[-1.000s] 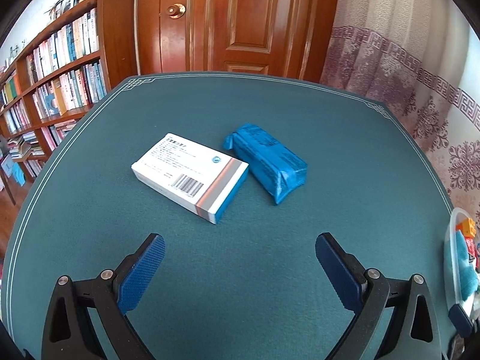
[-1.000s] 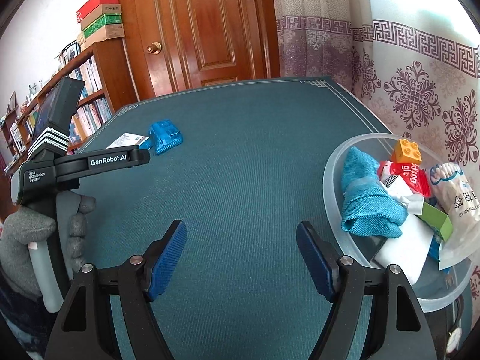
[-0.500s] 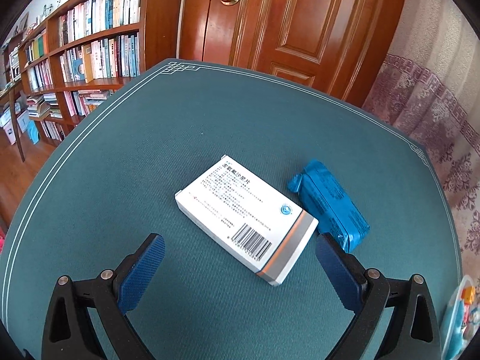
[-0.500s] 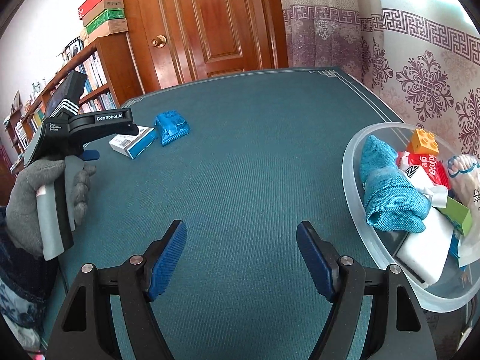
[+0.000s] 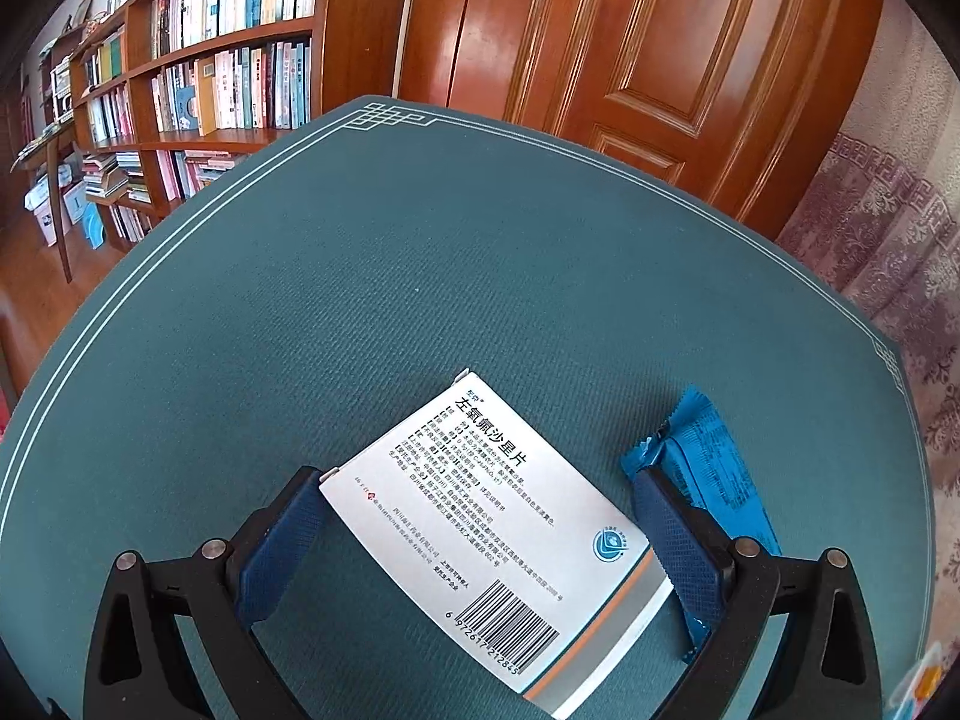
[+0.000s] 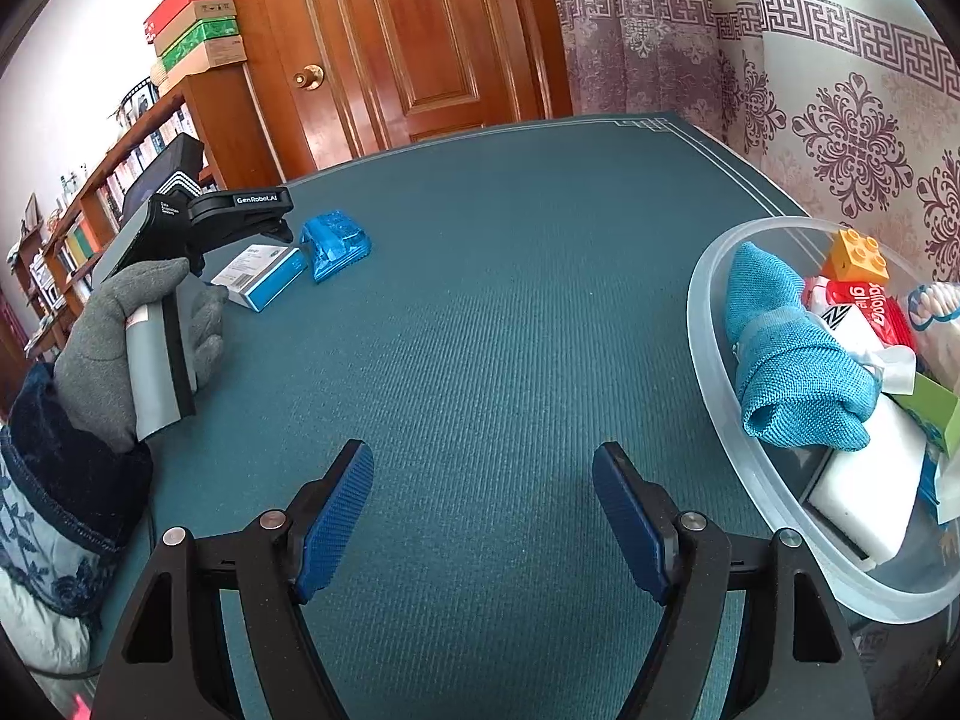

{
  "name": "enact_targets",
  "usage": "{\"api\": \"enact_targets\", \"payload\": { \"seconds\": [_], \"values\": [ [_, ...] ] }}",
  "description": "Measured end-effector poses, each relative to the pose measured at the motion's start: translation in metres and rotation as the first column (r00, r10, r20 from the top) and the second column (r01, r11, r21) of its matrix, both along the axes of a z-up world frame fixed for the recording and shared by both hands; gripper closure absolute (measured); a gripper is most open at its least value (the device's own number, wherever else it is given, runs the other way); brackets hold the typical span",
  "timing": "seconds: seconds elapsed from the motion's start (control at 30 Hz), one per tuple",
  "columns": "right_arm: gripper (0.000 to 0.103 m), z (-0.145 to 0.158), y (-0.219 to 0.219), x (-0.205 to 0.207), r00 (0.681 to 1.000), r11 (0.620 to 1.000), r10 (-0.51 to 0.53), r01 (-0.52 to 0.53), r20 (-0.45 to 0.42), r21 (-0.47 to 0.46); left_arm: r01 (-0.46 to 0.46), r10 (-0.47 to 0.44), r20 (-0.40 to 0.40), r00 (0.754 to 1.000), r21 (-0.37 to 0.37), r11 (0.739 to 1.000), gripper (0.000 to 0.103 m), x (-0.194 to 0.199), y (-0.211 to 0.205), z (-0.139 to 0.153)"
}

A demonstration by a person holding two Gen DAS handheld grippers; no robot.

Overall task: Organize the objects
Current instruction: 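Grasp the white medicine box with the left tool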

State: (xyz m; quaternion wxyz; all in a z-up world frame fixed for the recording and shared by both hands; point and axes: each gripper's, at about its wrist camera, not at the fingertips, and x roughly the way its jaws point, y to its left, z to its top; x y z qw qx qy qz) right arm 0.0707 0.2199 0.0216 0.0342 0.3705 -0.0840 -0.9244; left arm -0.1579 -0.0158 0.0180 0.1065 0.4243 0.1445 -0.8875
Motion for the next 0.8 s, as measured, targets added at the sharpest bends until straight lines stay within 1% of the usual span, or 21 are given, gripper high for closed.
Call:
{"api": "enact_targets", "payload": {
  "seconds": [0.1,0.27,0.47,0.53,0.63,0.7,0.73,0.8],
  "values": [
    [0.026,-0.001,0.000,-0.001,1.000,1.000,0.001,-0.001,0.004,0.000,0.020,-0.020,-0.004,1.000,-0.024,1.000,0.001,0.002,0.004,-0.001],
    [0.026,0.000,-0.001,-0.001,1.000,1.000,-0.003,0.003,0.002,0.001,0.062,-0.062,-0.005,0.998,-0.029,0.998,0.000,0.012,0.003,-0.001],
    [0.026,0.000,-0.002,0.000,1.000,1.000,-0.004,0.004,0.000,0.003,0.088,-0.088,-0.007,0.996,-0.030,0.996,0.001,0.028,-0.007,-0.003],
    [0.026,0.000,-0.002,0.000,1.000,1.000,-0.005,0.005,0.000,0.003,0.099,-0.099,-0.014,0.995,-0.029,0.995,0.002,0.036,-0.011,-0.003],
    [0.026,-0.001,-0.002,0.000,1.000,1.000,-0.005,0.005,0.004,0.002,0.117,-0.117,-0.019,0.993,-0.038,0.992,0.010,0.041,-0.013,-0.002],
    [0.026,-0.001,-0.002,0.000,1.000,1.000,-0.007,0.007,0.009,0.002,0.121,-0.122,-0.014,0.992,-0.077,0.990,0.021,0.039,-0.011,-0.002],
    [0.026,-0.001,-0.002,0.000,1.000,1.000,-0.009,0.009,0.011,0.001,0.124,-0.126,-0.014,0.992,-0.094,0.988,0.023,0.038,-0.010,-0.002],
    [0.026,-0.002,-0.001,0.000,1.000,1.000,-0.014,0.013,0.017,0.001,0.131,-0.134,-0.017,0.991,-0.115,0.985,0.029,0.037,-0.009,-0.003]
  ]
}}
